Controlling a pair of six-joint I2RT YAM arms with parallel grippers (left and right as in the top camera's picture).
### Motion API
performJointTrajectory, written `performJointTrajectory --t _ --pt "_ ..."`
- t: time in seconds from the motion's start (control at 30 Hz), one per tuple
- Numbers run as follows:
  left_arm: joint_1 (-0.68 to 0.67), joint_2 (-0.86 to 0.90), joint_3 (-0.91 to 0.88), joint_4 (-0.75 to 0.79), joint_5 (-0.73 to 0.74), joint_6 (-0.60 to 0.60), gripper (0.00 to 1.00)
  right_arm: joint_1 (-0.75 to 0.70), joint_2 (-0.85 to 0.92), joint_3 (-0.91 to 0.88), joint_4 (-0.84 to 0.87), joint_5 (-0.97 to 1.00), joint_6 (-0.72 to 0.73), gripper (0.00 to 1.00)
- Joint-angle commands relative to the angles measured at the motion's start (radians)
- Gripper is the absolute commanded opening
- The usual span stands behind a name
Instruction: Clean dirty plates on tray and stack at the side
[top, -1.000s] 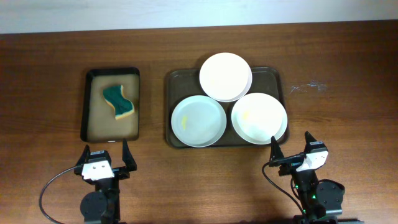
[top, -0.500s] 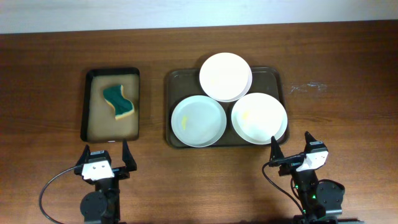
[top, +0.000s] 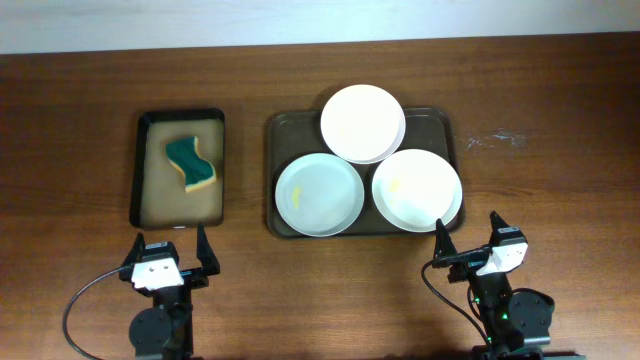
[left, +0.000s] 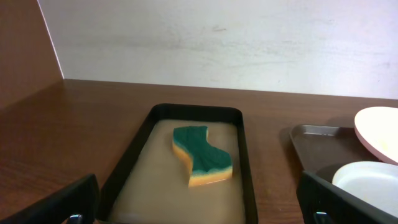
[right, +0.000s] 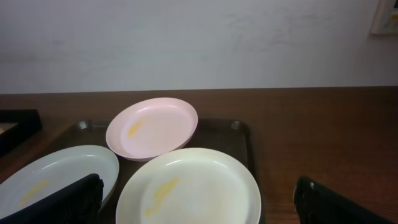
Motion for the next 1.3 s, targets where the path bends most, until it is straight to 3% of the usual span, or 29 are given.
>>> performJointTrajectory --t 0.0,1.07,1.13,1.17,1.2,1.27 --pt "-0.003 -0.007 -0.006 0.003 -0.005 0.004 0.99 -0.004 -0.004 -0.010 0.000 0.013 0.011 0.98" --pt "-0.003 -0.007 -0.006 0.016 0.002 -0.002 0.99 -0.004 -0.004 -0.010 0.000 0.013 0.012 0.98" --pt "-0.004 -0.007 -0.005 0.087 0.214 -0.116 0.99 -0.004 -0.004 -0.010 0.000 0.013 0.011 0.98" --pt "-0.004 -0.007 -0.005 0.197 0.409 -0.137 0.99 -0.004 -0.004 -0.010 0.000 0.013 0.012 0.98" --pt "-0.004 -0.007 -0.005 0.423 0.538 -0.137 0.99 -0.004 -0.004 -0.010 0.000 0.013 0.012 0.98" --pt "-0.004 -0.005 0.002 0.633 0.545 -0.137 0.99 -0.004 -0.004 -0.010 0.000 0.013 0.012 0.98"
